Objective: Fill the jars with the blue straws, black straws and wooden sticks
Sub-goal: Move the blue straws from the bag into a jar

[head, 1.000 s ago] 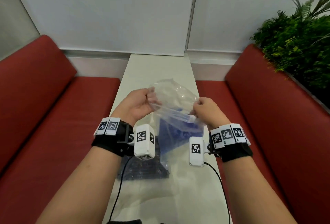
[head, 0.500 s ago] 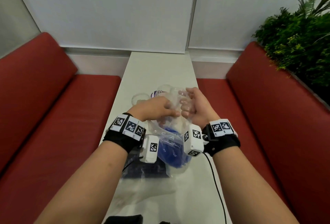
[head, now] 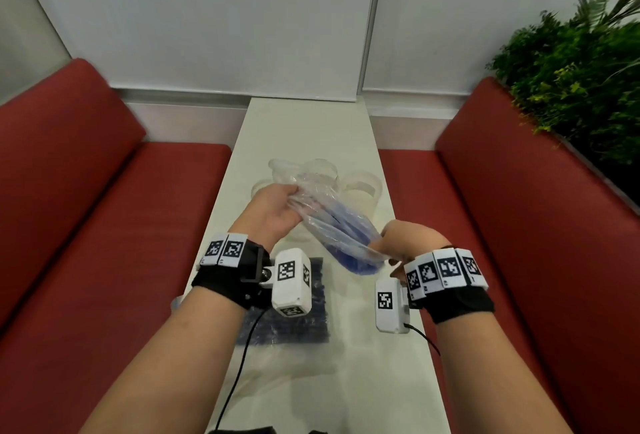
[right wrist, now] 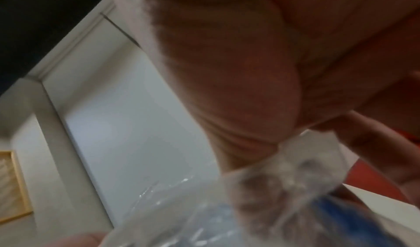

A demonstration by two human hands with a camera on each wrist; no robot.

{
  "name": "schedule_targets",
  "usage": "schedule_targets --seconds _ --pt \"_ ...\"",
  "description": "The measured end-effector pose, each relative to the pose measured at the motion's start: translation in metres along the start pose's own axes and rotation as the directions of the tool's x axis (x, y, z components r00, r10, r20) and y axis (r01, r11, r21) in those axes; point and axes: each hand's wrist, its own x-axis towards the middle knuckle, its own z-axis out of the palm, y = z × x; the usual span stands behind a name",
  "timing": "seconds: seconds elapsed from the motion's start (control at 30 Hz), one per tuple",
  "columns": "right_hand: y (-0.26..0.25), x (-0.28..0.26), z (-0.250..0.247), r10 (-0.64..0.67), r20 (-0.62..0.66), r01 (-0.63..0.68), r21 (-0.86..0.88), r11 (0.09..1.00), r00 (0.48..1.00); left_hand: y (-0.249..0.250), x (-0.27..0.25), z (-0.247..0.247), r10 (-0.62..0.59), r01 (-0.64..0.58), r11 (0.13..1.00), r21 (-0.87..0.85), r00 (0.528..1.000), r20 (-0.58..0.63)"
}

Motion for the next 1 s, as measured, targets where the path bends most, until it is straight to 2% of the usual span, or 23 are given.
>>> schedule_targets --seconds 0.03,0.07,0.1,0.13,0.2,0.27,0.33,0.4,0.43,0.5,0.6,0.63,0.67,0.73,0.8,0.87,0.93,1.0 --pt "0.004 0.004 0.003 0.013 -0.014 -0.011 0.100 0.995 1.000 -0.003 -0.001 0.001 -0.047 0.047 0.998 -0.044 0.999 0.004" --pt "0.008 0.010 0.007 0.017 -0.009 -0.014 0.281 0.960 1.000 -0.005 -0.001 0.001 -0.089 0.089 0.994 -0.067 0.996 0.008" --pt "0.012 0.015 0.011 0.005 0.005 -0.007 0.497 0.868 1.000 -0.008 -0.002 0.001 -0.118 0.119 0.991 -0.057 0.993 0.015" --pt "0.014 0.019 0.014 -0.018 0.016 0.002 0.687 0.727 1.000 -0.010 -0.004 0.001 -0.134 0.134 0.991 -0.007 0.991 0.019" --pt "0.016 0.022 0.016 -0.033 -0.011 0.024 0.909 0.416 0.999 -0.012 -0.006 -0.001 -0.136 0.133 0.978 0.161 0.991 0.003" --pt "0.018 0.026 0.014 -0.034 -0.011 0.016 0.990 0.139 0.999 -0.011 -0.009 -0.003 -0.141 0.135 0.935 0.327 0.990 -0.005" --pt "0.018 0.028 0.009 -0.082 0.053 -0.062 0.992 -0.106 0.995 -0.009 -0.012 -0.007 -0.192 0.163 0.871 0.463 0.981 0.015" --pt "0.015 0.025 0.004 -0.106 0.110 -0.131 0.966 -0.221 0.988 -0.008 -0.016 -0.009 -0.256 0.177 0.789 0.588 0.965 0.053" --pt "0.013 0.023 0.003 -0.103 0.136 -0.158 0.958 -0.241 0.985 -0.009 -0.017 -0.010 -0.285 0.174 0.746 0.643 0.956 0.073" --pt "0.009 0.017 0.004 -0.098 0.175 -0.193 0.956 -0.220 0.980 -0.009 -0.021 -0.011 -0.334 0.150 0.670 0.727 0.936 0.115" --pt "0.008 0.015 0.009 -0.117 0.224 -0.237 0.964 -0.119 0.968 -0.007 -0.024 -0.015 -0.391 0.081 0.568 0.819 0.902 0.182" --pt "0.008 0.016 0.010 -0.110 0.224 -0.232 0.971 -0.060 0.968 -0.007 -0.025 -0.015 -0.406 0.068 0.550 0.832 0.893 0.195" --pt "0.007 0.017 0.011 -0.103 0.219 -0.219 0.976 0.006 0.970 -0.008 -0.025 -0.016 -0.404 0.060 0.543 0.838 0.893 0.198" --pt "0.004 0.018 0.015 -0.094 0.213 -0.205 0.975 0.089 0.973 -0.013 -0.021 -0.015 -0.331 0.040 0.537 0.842 0.929 0.167" --pt "0.002 0.018 0.018 -0.101 0.262 -0.253 0.963 0.092 0.960 -0.021 -0.012 -0.014 -0.185 0.017 0.568 0.823 0.977 0.108" --pt "0.000 0.011 0.021 -0.169 0.343 -0.345 0.938 0.015 0.924 -0.029 -0.001 -0.018 -0.053 0.013 0.673 0.740 0.998 0.030" --pt "0.002 0.013 0.027 -0.184 0.298 -0.311 0.949 -0.043 0.937 -0.035 0.006 -0.026 -0.030 0.035 0.789 0.614 0.999 -0.019" --pt "0.004 0.015 0.033 -0.155 0.272 -0.276 0.961 0.000 0.950 -0.042 0.010 -0.034 -0.044 0.062 0.828 0.557 0.998 -0.045"
